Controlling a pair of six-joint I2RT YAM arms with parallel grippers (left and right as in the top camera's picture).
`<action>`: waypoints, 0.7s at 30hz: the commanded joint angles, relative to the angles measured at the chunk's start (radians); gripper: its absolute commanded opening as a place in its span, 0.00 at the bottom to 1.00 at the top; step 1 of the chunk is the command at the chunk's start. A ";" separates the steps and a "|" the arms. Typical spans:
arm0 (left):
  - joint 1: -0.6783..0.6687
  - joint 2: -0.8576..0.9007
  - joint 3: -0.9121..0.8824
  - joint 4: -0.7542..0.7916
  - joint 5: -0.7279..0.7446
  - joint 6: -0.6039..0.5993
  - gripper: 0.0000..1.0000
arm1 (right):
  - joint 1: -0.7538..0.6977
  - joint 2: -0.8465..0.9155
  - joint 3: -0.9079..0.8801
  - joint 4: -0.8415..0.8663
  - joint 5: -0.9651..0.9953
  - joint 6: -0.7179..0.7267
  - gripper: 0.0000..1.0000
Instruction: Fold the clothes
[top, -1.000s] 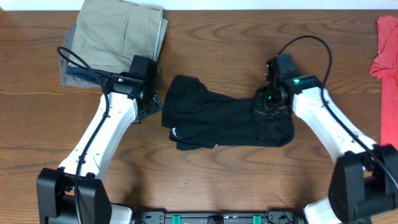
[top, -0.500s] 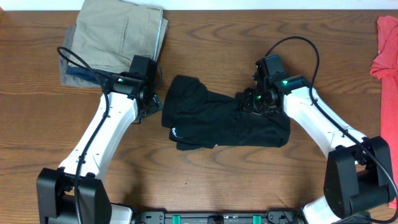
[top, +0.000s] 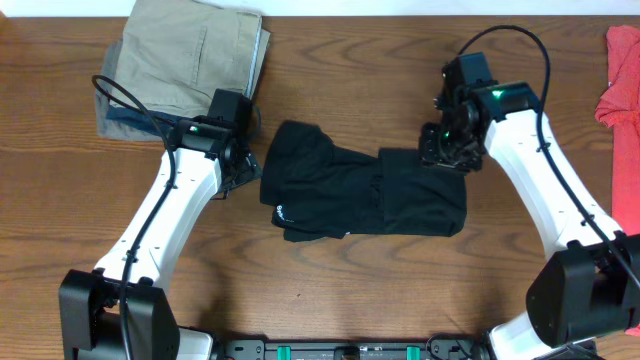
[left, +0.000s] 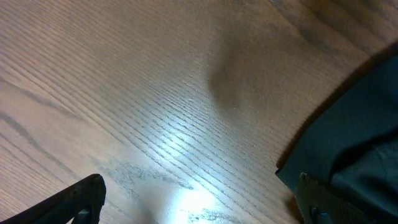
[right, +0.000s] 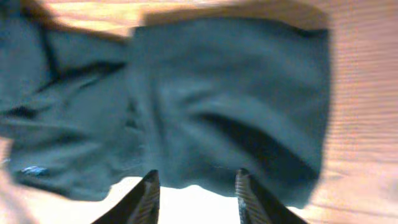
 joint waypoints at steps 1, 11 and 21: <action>0.005 0.010 -0.002 -0.003 0.000 -0.005 0.98 | -0.009 0.014 -0.064 0.003 0.089 -0.041 0.28; 0.005 0.010 -0.002 -0.002 0.000 -0.005 0.98 | 0.007 0.024 -0.345 0.182 -0.036 0.016 0.05; 0.005 0.010 -0.003 -0.002 0.000 -0.005 0.98 | 0.029 0.018 -0.420 0.224 -0.096 0.068 0.01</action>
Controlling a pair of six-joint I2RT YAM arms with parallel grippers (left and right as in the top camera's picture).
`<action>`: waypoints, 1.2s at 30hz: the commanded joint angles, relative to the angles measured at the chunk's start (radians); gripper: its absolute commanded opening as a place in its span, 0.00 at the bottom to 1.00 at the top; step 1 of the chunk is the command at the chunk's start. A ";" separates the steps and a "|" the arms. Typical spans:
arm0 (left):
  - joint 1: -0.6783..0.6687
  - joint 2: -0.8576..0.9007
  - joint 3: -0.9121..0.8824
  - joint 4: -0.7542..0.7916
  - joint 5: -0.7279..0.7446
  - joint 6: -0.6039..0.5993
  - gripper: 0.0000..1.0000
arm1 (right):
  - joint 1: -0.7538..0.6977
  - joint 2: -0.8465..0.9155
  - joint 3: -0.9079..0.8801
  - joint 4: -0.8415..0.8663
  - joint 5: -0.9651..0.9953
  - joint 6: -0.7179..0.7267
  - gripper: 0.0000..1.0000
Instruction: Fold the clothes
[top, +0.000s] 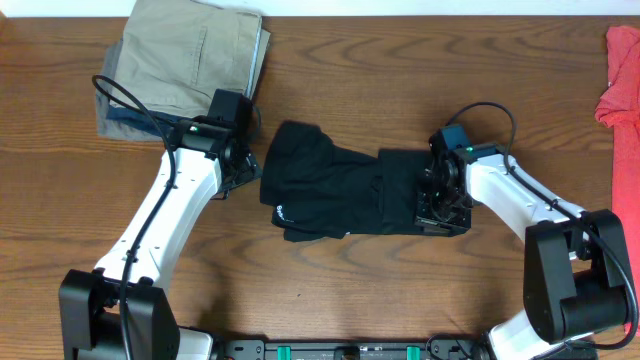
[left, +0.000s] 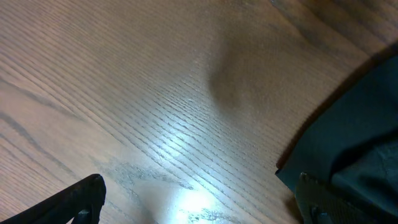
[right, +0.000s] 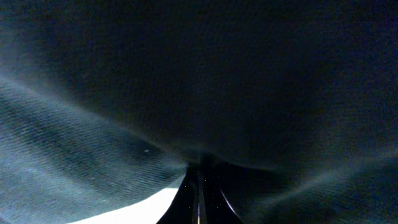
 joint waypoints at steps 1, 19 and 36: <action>0.005 0.009 -0.002 -0.003 0.000 -0.005 0.98 | 0.009 -0.005 0.055 -0.027 -0.023 0.027 0.01; 0.005 0.009 -0.003 -0.005 0.000 -0.005 0.98 | 0.045 0.056 0.251 -0.041 -0.027 0.024 0.22; 0.005 0.009 -0.003 -0.006 0.000 -0.005 0.98 | 0.262 0.225 0.288 0.044 -0.105 0.098 0.11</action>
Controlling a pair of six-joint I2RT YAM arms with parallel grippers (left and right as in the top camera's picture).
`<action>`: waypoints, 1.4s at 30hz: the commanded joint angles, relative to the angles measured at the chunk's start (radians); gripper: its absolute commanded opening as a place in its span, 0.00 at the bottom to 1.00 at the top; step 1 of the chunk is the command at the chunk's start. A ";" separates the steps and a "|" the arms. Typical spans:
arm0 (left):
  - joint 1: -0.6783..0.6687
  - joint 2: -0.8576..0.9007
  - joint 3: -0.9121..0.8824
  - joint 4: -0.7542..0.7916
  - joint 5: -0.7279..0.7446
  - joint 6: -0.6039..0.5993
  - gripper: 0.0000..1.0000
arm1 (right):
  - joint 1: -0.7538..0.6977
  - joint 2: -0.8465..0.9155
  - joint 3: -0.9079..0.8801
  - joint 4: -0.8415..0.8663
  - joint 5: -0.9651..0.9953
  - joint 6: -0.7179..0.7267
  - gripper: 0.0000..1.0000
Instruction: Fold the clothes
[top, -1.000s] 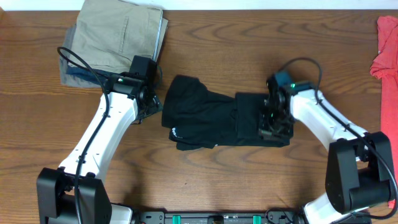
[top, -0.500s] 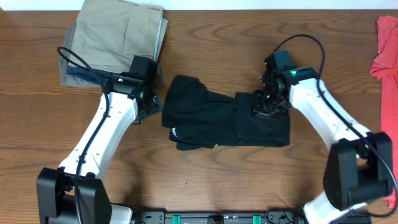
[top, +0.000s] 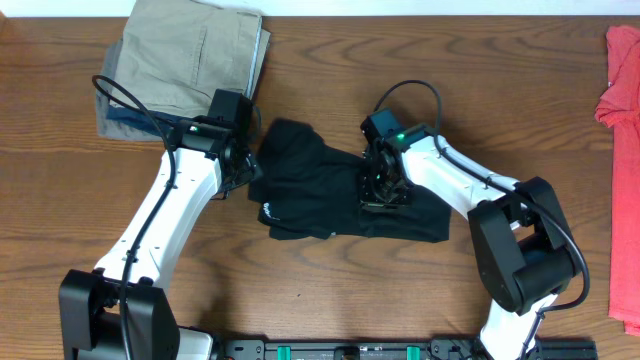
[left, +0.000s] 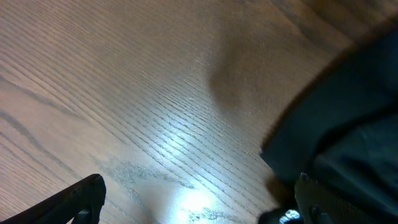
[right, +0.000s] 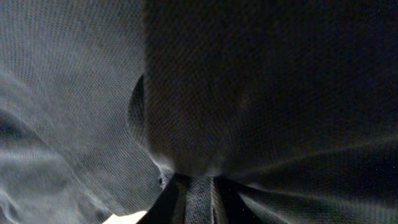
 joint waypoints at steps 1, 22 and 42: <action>0.005 0.009 -0.003 -0.003 0.000 -0.005 0.98 | -0.005 0.012 0.043 -0.039 -0.013 0.017 0.11; 0.005 0.009 -0.003 -0.002 0.000 -0.005 0.98 | -0.235 -0.117 0.044 -0.067 0.085 -0.098 0.01; 0.005 0.009 -0.010 -0.006 0.027 -0.005 0.98 | -0.309 -0.077 0.089 0.025 0.084 -0.095 0.15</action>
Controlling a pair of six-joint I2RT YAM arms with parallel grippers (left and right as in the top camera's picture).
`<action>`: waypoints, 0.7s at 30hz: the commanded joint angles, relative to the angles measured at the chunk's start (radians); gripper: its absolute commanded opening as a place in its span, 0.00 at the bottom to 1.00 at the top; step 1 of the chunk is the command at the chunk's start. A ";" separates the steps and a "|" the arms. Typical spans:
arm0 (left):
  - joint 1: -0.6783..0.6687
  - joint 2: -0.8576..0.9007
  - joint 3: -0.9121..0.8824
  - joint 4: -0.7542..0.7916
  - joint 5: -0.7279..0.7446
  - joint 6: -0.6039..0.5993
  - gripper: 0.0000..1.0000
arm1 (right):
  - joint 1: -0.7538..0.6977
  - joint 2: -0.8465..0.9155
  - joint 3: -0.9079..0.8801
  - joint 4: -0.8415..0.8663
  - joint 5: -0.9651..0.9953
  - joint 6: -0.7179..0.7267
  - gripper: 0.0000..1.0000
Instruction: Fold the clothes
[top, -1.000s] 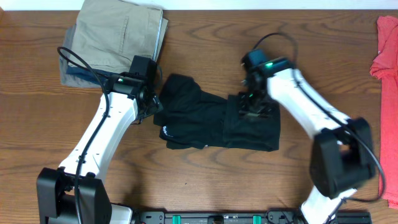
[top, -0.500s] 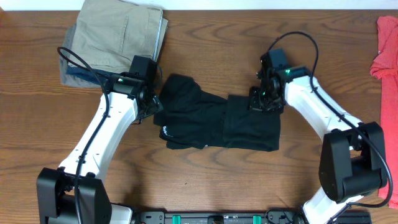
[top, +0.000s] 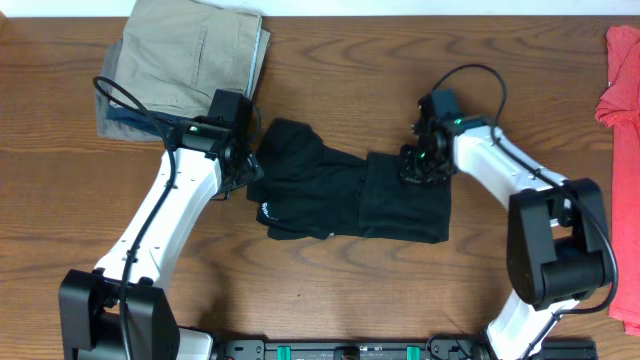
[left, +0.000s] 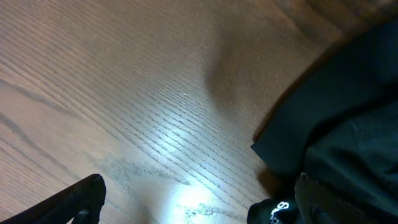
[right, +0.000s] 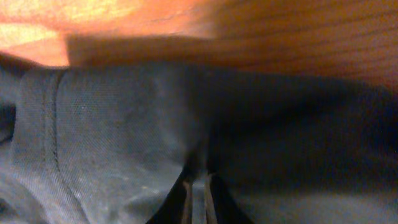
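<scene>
A black garment (top: 350, 190) lies bunched in the middle of the table, its right part folded into a squarish panel. My right gripper (top: 420, 165) is down at the top edge of that panel. In the right wrist view the fingertips (right: 198, 186) are pinched together with black cloth (right: 124, 137) between them. My left gripper (top: 245, 172) rests low at the garment's left edge. Its fingers (left: 81, 199) stand wide apart in the left wrist view. The garment's edge (left: 336, 124), with white print, reaches the right-hand finger.
A stack of folded khaki trousers (top: 190, 55) over a grey item lies at the back left, just behind my left arm. A red garment (top: 622, 80) hangs in at the right edge. Bare wooden table (top: 350, 290) runs along the front.
My right gripper, still shut on black cloth, has moved from the garment's middle to the top edge of its right panel. The panel now lies flatter. The left arm has not moved.
My right gripper was open above the garment's upper right corner. Then it was down on the right part, shut on cloth. Then it was at the garment's middle, the cloth pushed left toward my left gripper. It now grips the panel's top edge.
</scene>
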 joint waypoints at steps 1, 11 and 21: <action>0.005 0.009 -0.014 -0.003 0.003 -0.005 0.98 | -0.057 -0.038 0.143 -0.103 0.058 -0.052 0.22; 0.019 0.015 -0.049 0.159 0.215 0.249 0.98 | -0.185 -0.055 0.341 -0.438 0.139 -0.136 0.99; 0.271 0.030 -0.049 0.226 0.648 0.539 0.98 | -0.253 -0.055 0.331 -0.488 0.337 -0.136 0.99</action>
